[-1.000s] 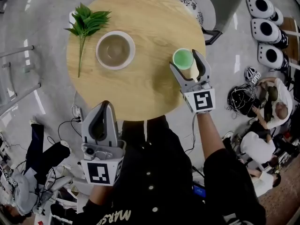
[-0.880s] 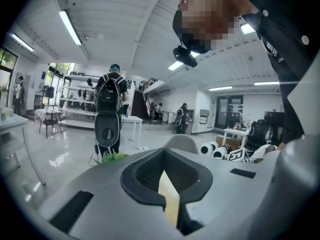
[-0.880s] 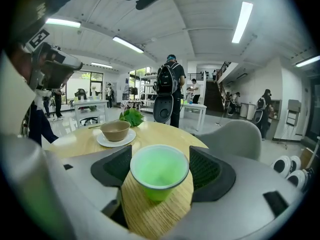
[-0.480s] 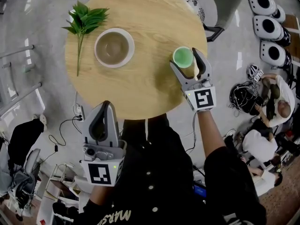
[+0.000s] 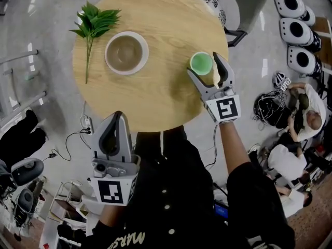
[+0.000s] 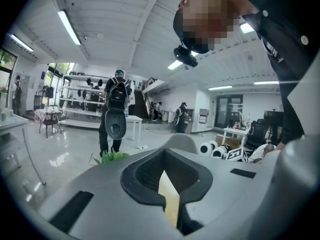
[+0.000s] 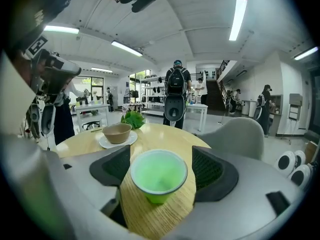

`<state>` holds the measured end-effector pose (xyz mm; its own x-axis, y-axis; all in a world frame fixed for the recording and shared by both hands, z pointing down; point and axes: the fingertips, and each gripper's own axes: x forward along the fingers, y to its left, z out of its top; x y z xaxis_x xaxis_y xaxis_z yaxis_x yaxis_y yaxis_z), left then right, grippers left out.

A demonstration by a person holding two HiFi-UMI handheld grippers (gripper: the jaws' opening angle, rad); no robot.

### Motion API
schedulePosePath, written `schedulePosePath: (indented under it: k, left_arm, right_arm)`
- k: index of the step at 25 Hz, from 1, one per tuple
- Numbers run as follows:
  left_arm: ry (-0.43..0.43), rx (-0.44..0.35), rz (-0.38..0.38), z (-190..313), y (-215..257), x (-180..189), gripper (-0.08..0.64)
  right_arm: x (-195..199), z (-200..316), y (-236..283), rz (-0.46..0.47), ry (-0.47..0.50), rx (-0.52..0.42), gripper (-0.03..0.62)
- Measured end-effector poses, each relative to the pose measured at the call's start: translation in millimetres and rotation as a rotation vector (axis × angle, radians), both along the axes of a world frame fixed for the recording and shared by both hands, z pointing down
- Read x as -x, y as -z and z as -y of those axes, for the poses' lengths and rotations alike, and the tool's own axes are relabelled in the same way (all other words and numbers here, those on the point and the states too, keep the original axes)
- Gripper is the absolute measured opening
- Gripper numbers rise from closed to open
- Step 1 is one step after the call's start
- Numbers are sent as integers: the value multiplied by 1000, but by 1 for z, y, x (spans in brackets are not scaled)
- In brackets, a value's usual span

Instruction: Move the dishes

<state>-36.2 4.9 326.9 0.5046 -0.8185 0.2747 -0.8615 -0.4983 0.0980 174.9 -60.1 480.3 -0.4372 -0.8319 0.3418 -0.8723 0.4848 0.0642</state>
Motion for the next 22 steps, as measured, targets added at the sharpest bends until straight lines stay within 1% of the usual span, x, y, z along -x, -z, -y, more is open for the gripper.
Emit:
schedulePosePath:
  k: [2, 4, 7, 10, 11, 12, 14, 16, 17, 19, 22]
  left_arm:
    - [6, -7, -6, 1, 3, 1, 17]
    - [14, -6, -9, 0, 6, 3, 17]
    - [6, -33, -7, 1, 13, 3, 17]
    - [20, -37, -12, 2, 20, 6, 17]
    - [30, -31, -13, 1, 21, 9, 17]
    - [38, -29, -14, 0, 23, 11, 17]
    - [43, -44, -10, -2, 30, 16, 17]
    - [50, -60, -7, -5, 38, 21, 17]
    - [60, -58, -10, -7, 41, 24, 17]
    - [78, -59, -14, -10, 48, 30, 17]
    - [105, -73, -20, -14, 58, 38, 17]
  right_arm:
    - [-3, 0, 4, -15, -18, 23, 364]
    - [-3, -1, 12, -7, -16, 10, 360]
    - [-2, 1, 30, -8, -11, -18, 326]
    - [3, 4, 57, 15, -2, -68, 283]
    - [3, 4, 63, 10, -7, -68, 258]
    - [3, 3, 69, 0, -12, -60, 219]
    - [6, 0, 81, -2, -16, -50, 162]
    - [14, -2, 94, 16, -12, -42, 125]
    - [20, -2, 99, 27, 0, -41, 109]
    - [35, -2, 108, 42, 36, -44, 101]
    - [60, 4, 116, 30, 84, -54, 72]
